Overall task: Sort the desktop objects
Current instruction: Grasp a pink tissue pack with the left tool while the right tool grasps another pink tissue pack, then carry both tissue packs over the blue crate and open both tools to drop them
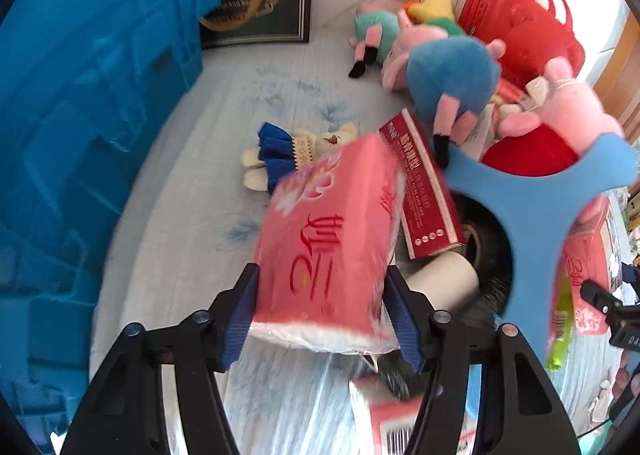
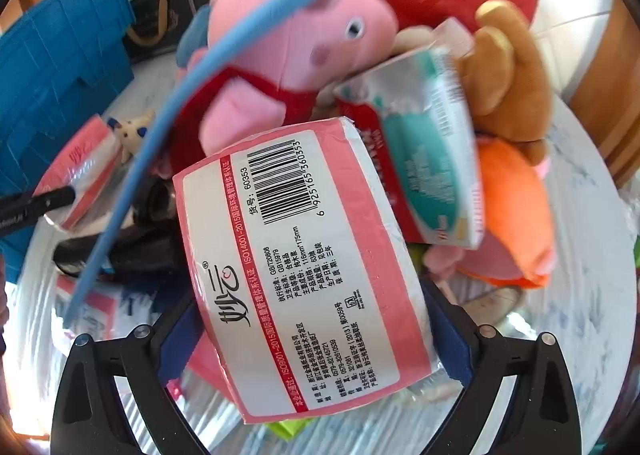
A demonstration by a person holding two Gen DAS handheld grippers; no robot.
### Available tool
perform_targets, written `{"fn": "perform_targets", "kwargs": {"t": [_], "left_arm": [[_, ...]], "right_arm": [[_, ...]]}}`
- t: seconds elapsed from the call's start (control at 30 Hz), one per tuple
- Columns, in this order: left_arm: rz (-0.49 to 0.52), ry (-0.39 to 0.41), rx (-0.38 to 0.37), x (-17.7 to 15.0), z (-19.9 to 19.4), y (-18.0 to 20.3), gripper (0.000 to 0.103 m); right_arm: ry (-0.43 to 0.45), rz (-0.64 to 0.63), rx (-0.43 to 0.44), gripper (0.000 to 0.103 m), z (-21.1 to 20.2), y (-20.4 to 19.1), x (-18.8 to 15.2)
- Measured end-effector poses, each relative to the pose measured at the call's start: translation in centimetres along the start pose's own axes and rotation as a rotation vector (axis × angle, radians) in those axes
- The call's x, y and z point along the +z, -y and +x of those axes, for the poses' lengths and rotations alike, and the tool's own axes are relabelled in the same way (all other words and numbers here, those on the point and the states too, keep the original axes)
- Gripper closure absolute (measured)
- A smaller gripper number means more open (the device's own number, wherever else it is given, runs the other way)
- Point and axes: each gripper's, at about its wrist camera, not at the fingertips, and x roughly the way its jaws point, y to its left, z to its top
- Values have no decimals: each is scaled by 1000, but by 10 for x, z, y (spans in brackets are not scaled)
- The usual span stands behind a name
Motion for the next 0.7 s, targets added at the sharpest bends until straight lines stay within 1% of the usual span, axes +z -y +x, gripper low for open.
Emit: {"fn": "perform_targets", "kwargs": {"t": [0.13, 0.2, 0.23, 0.27, 0.33, 0.37, 0.43, 0.47, 0.53, 0.7], "left_arm": [[5, 62, -9, -8, -31, -2, 43], [9, 93, -16, -12, -46, -2, 43], [8, 106, -21, -14, -53, -2, 43], [10, 126, -29, -16, -62, -2, 43], [15, 165, -37, -19, -80, -2, 43], [17, 190, -41, -21, -92, -2, 43], [17, 236, -53, -24, -113, -4, 43], [17, 263, -56, -27, -125, -4, 43], [23, 321, -58, -33, -150, -6, 43], [37, 461, -45, -49, -207, -20, 43]], "right_arm": [[54, 13, -16, 4, -28, 2, -5], [85, 9, -25, 4, -45, -3, -9], [101, 5, -28, 4, -55, -8, -17], [117, 1, -30, 4, -68, -25, -23], [153, -15, -30, 4, -77, -40, -11], [173, -23, -31, 4, -84, -43, -8], [221, -38, -31, 4, -105, -52, -9], [238, -43, -31, 4, -109, -57, -12], [282, -56, -30, 4, -128, -71, -6], [403, -86, -30, 4, -178, -112, -7]]}}
